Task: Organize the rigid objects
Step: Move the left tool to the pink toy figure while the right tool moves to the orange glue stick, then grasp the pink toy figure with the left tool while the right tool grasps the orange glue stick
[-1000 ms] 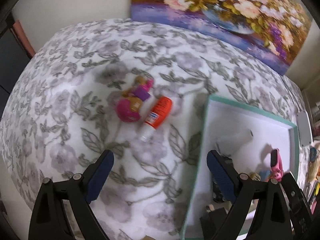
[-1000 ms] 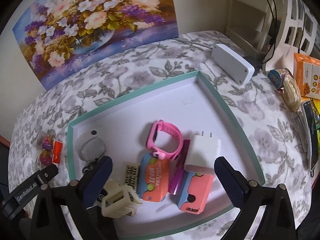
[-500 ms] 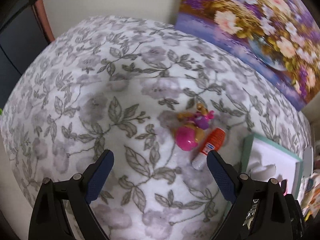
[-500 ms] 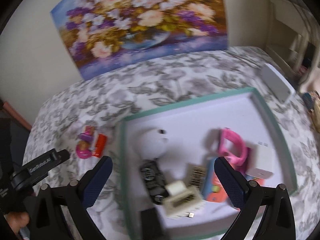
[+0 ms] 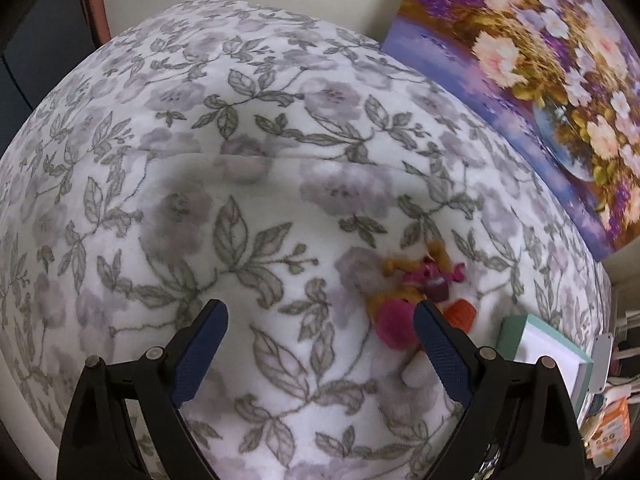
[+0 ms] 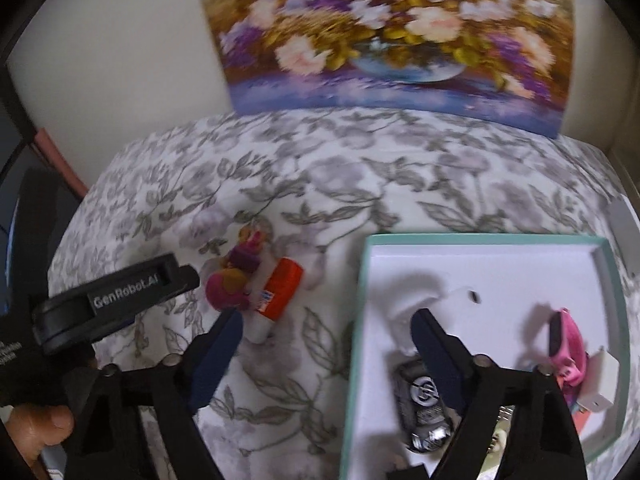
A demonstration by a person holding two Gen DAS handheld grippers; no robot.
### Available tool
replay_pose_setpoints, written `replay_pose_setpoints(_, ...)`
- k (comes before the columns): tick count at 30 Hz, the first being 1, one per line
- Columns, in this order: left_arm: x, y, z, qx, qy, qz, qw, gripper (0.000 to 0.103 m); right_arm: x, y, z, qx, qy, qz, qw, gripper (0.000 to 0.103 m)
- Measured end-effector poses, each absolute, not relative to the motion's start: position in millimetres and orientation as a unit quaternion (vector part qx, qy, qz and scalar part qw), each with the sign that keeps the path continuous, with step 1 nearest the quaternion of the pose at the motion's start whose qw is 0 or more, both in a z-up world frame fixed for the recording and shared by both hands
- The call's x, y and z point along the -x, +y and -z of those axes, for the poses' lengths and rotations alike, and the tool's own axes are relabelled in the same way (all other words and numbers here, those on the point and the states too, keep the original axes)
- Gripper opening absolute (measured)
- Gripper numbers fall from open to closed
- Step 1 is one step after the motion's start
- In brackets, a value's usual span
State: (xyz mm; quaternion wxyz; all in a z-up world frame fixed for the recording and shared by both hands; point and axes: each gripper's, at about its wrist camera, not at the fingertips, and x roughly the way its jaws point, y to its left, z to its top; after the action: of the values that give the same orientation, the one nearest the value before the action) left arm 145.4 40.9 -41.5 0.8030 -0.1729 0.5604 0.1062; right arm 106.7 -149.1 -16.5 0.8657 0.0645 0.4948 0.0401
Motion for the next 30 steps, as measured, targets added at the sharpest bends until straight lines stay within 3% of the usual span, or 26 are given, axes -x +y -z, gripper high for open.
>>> replay_pose_setpoints(20,-162.9,61.7,51.1,0.176,0.556,-0.118,0.804,0.094,-151.2,-111.6,66.6,-0.062,0.533,-0.051,0.843,0.050)
replay_pose_setpoints(30,-165.6,59.9,50.0,0.172,0.551,-0.110,0.809,0.094,-160.4,-103.4,77.5,-0.056,0.537,-0.044,0.840,0.047)
